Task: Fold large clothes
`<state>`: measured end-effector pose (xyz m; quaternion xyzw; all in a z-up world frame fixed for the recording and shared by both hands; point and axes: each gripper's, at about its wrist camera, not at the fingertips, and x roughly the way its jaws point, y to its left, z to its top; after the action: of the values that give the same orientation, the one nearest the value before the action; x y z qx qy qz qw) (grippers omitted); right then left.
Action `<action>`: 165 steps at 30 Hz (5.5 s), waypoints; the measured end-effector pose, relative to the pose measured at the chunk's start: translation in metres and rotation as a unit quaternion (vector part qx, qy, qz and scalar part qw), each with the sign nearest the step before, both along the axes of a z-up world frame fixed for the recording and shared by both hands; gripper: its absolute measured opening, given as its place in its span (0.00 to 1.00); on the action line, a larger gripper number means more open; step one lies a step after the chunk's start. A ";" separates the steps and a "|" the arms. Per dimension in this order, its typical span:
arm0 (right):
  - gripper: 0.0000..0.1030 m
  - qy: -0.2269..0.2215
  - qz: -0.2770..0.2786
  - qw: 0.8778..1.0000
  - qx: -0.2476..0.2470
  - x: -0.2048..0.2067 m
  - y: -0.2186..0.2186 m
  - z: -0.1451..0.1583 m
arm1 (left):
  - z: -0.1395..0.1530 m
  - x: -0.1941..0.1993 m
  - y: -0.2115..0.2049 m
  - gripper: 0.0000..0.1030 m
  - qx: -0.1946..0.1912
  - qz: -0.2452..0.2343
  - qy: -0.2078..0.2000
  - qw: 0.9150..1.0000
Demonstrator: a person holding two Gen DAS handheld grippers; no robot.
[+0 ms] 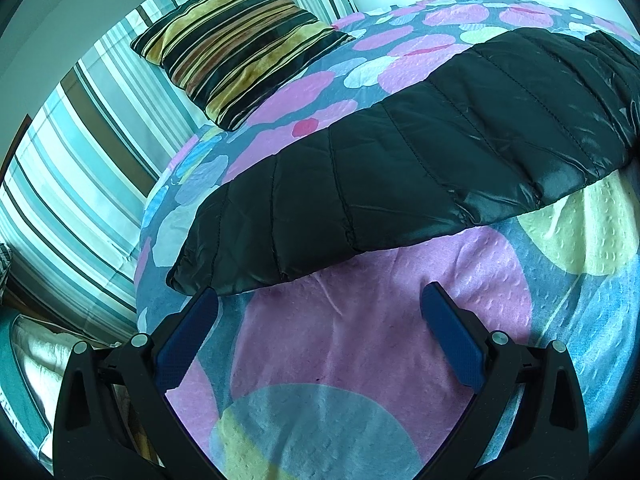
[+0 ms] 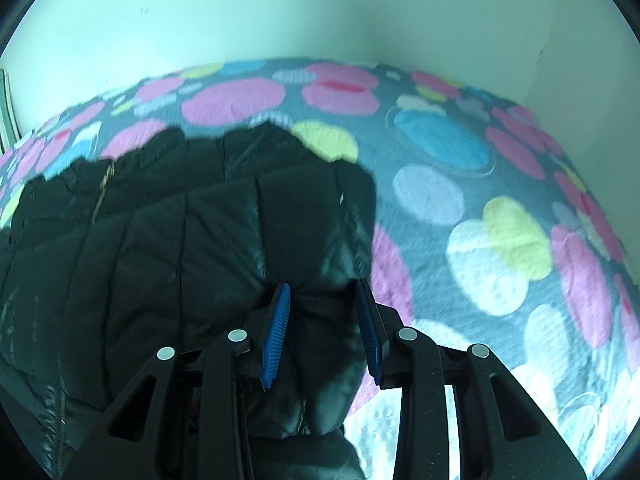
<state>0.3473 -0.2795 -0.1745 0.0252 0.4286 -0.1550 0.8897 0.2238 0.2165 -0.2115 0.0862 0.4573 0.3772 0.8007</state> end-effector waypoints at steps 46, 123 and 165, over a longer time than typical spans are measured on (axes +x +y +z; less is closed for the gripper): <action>0.67 0.015 -0.018 0.998 -0.063 -0.035 0.016 -0.009 | 0.002 -0.001 0.003 0.98 -0.005 0.000 -0.001 1.000; 0.80 0.003 -0.021 0.994 -0.109 -0.040 0.046 -0.029 | 0.066 -0.048 0.182 0.10 -0.378 0.019 -0.277 0.883; 0.80 -0.007 -0.020 0.996 -0.085 -0.041 0.040 -0.031 | 0.046 0.149 -0.340 0.10 -0.245 -0.387 -0.036 0.888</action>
<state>0.3060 -0.2394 -0.2057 -0.0405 0.4072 -0.2084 0.8883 0.3732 -0.1236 -0.1657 0.0438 0.4364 -0.0834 0.8948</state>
